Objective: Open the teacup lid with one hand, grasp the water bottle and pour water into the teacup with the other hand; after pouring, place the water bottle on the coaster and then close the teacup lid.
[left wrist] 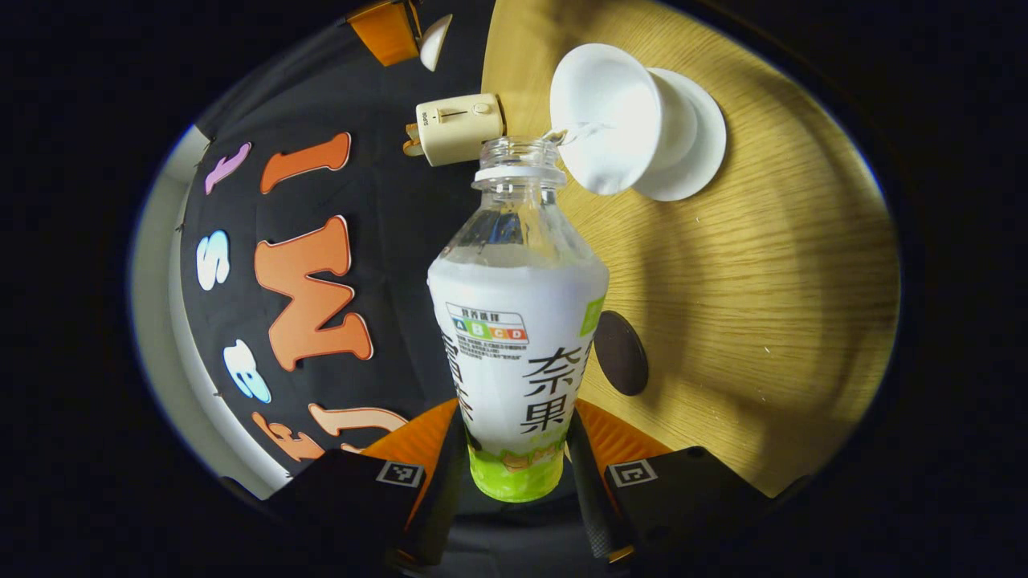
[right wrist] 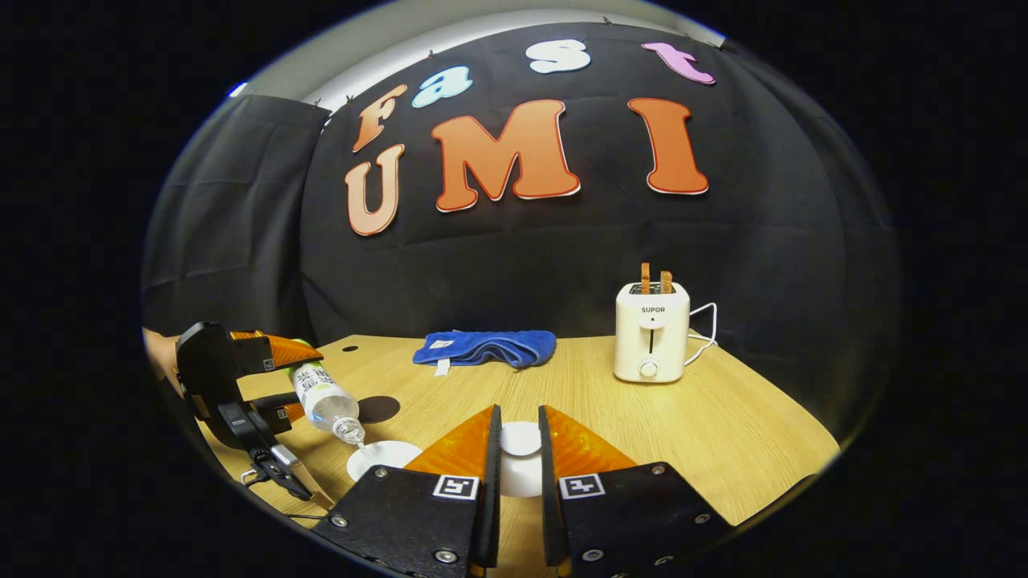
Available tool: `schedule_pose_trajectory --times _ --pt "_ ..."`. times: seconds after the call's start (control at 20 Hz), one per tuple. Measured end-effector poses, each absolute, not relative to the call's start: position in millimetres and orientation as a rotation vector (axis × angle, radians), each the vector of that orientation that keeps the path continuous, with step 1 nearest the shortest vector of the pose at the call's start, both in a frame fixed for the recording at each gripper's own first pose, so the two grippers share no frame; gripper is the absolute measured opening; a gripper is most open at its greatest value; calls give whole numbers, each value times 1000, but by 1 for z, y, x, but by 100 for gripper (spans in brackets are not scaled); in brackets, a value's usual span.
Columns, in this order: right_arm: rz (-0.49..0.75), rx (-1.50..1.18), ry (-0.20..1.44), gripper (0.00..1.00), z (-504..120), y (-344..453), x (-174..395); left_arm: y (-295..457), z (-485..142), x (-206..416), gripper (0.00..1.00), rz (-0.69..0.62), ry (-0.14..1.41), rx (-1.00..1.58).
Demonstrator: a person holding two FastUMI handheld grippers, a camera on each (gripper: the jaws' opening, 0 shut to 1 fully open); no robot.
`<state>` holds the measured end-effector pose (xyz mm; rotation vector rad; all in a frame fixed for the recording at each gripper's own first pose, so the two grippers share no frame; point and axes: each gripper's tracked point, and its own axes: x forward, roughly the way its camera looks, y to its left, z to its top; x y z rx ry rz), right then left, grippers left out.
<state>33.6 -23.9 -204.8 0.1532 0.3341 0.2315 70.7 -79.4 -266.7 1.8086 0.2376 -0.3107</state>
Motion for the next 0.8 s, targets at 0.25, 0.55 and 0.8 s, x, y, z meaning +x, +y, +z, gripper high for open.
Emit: schedule_pose_trajectory --times 0.25,0.55,0.8 --pt "232 153 335 22 -205 -24 33 -83 -264 71 69 -315 224 1833" --pt "236 148 334 22 -205 -26 32 -85 -262 71 67 -326 215 1858" --pt "243 145 340 22 -208 -24 32 -84 -261 72 70 -330 210 1872"
